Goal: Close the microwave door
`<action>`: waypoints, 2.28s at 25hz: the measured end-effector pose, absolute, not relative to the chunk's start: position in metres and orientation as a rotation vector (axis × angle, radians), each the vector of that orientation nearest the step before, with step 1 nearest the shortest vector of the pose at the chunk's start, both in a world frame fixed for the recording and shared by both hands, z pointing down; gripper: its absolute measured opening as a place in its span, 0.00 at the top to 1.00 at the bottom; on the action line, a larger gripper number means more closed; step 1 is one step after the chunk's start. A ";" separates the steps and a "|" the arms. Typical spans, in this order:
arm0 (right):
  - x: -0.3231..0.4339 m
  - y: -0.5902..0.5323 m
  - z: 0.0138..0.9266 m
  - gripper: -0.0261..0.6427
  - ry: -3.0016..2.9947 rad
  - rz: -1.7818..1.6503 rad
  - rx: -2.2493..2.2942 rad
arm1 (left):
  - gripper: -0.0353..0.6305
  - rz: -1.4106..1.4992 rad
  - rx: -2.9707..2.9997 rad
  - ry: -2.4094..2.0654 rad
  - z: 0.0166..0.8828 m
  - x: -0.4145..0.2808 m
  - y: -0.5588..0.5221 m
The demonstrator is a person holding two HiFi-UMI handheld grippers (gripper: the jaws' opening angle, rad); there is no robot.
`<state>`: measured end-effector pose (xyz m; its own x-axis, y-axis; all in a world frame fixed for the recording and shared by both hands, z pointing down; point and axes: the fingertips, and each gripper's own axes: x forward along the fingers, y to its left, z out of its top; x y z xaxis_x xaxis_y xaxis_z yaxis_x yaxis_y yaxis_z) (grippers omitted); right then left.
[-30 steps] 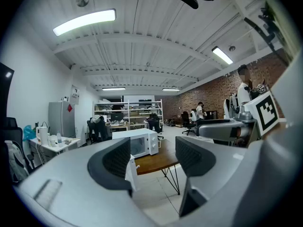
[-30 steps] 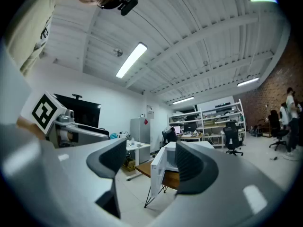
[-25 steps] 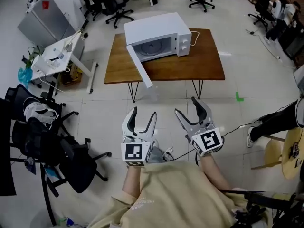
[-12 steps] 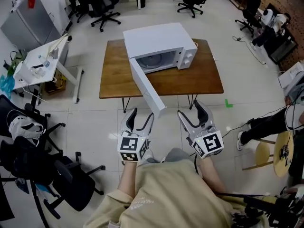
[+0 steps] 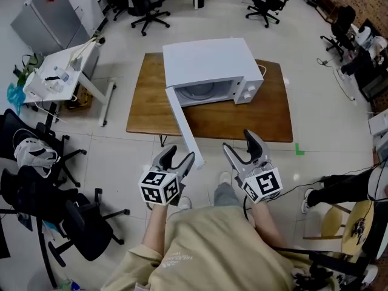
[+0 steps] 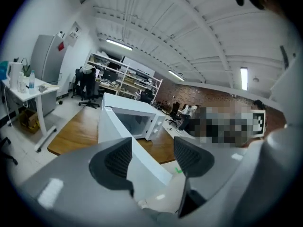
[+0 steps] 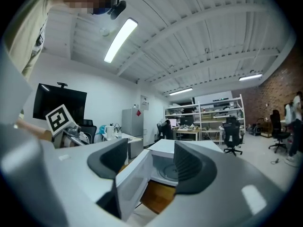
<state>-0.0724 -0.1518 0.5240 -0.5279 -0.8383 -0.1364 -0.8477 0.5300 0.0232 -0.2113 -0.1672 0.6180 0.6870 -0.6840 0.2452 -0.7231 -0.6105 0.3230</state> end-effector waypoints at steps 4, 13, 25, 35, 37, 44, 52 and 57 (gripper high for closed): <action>-0.028 -0.181 0.525 0.52 2.713 0.153 -1.304 | 0.53 0.234 2.407 -1.201 0.641 -0.185 -0.191; 0.075 -0.295 0.521 0.52 2.757 0.046 -1.069 | 0.58 0.359 2.084 -1.207 0.706 -0.126 -0.259; 0.044 -0.328 0.531 0.52 2.790 0.080 -1.056 | 0.65 0.400 2.067 -1.073 0.729 -0.107 -0.274; 0.037 -0.349 0.526 0.52 2.758 0.049 -1.212 | 0.64 0.334 2.046 -1.098 0.718 -0.082 -0.299; 0.031 -0.350 0.518 0.52 2.755 0.054 -1.244 | 0.66 0.331 2.053 -1.048 0.711 -0.082 -0.305; 0.034 -0.346 0.501 0.52 2.725 0.052 -1.352 | 0.69 0.316 2.056 -0.973 0.696 -0.063 -0.334; 0.056 -0.337 0.484 0.52 2.664 0.066 -1.474 | 0.74 0.300 2.082 -0.966 0.679 -0.031 -0.387; 0.069 -0.335 0.476 0.52 2.637 0.053 -1.540 | 0.82 0.323 2.097 -1.044 0.680 -0.021 -0.442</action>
<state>0.0695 -0.3346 0.4762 -0.4887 -0.8675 -0.0931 -0.8705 0.4920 -0.0145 -0.0210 -0.4419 0.6803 0.6342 -0.5748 0.5171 -0.7664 -0.3792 0.5184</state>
